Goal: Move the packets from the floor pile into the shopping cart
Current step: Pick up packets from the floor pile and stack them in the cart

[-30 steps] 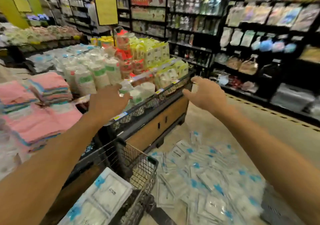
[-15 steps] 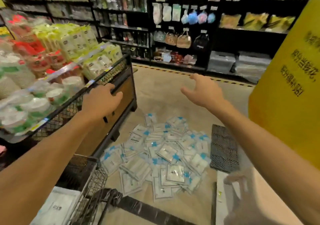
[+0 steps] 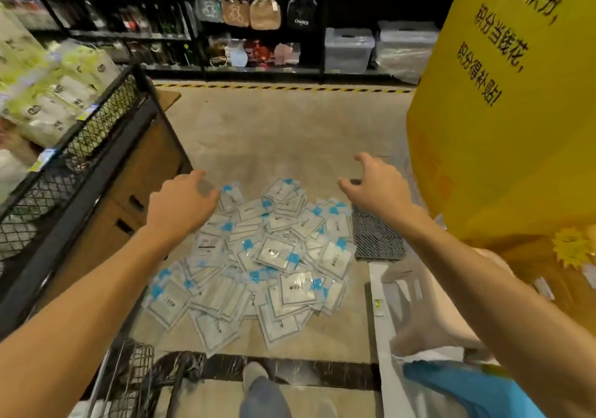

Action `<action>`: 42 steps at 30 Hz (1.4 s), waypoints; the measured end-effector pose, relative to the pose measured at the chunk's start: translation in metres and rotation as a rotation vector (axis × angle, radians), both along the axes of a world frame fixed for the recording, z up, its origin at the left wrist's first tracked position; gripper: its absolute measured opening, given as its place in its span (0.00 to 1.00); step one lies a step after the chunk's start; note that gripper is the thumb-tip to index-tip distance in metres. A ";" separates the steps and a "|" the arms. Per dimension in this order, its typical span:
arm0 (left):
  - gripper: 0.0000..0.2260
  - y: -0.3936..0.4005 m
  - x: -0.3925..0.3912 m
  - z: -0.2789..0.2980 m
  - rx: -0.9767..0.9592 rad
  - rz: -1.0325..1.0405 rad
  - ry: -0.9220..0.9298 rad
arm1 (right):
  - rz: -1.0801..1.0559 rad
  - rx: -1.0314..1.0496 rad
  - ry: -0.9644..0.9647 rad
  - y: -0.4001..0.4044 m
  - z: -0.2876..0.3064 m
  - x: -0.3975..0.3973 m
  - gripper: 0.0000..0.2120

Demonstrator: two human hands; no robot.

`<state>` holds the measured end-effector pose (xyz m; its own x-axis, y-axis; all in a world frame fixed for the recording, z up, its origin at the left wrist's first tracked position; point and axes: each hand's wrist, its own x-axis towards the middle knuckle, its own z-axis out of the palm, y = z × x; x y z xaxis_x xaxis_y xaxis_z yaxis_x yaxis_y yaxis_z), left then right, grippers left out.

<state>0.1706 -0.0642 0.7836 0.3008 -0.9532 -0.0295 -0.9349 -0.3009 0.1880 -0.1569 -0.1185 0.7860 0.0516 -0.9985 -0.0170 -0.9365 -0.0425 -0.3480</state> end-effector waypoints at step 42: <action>0.33 -0.132 0.002 -0.936 0.530 -0.370 0.155 | -0.488 0.628 -0.027 -0.039 -0.911 0.090 0.39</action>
